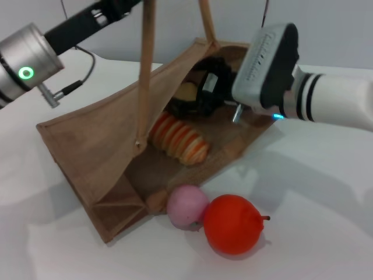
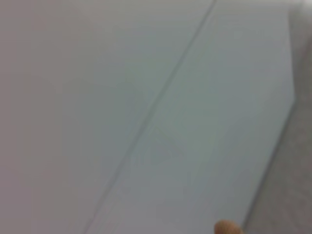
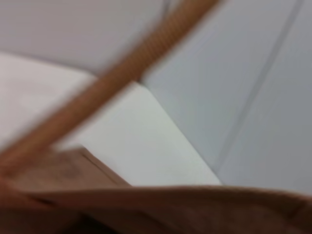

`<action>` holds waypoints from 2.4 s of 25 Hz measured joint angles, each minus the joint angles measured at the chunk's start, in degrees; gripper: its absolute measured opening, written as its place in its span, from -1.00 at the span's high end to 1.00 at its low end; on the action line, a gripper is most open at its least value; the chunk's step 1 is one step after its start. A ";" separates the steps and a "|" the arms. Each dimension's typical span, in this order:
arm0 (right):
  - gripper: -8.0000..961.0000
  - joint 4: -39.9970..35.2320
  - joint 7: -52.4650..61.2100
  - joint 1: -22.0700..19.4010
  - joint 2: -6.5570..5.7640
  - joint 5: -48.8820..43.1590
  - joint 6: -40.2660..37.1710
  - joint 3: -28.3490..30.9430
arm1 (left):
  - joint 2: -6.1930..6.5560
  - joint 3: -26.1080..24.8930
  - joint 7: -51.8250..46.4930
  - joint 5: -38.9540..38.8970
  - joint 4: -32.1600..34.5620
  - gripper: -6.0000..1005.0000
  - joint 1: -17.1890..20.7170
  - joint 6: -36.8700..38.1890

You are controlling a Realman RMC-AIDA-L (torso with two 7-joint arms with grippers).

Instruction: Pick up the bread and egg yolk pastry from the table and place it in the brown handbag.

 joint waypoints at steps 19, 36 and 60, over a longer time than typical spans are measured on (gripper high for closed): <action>-0.80 -29.33 19.14 -18.61 -1.87 6.77 -52.31 -1.52 | -0.20 0.06 14.48 -3.19 -1.79 0.76 4.60 7.69; -0.79 -30.10 13.11 -25.75 -1.59 19.87 -56.80 -1.46 | -0.72 -0.09 42.37 8.25 -13.45 -0.27 1.09 -5.12; -0.79 -29.83 10.85 -31.25 -1.38 31.71 -63.32 -0.82 | -0.68 -3.73 43.05 -9.47 -14.86 -0.72 8.70 -16.64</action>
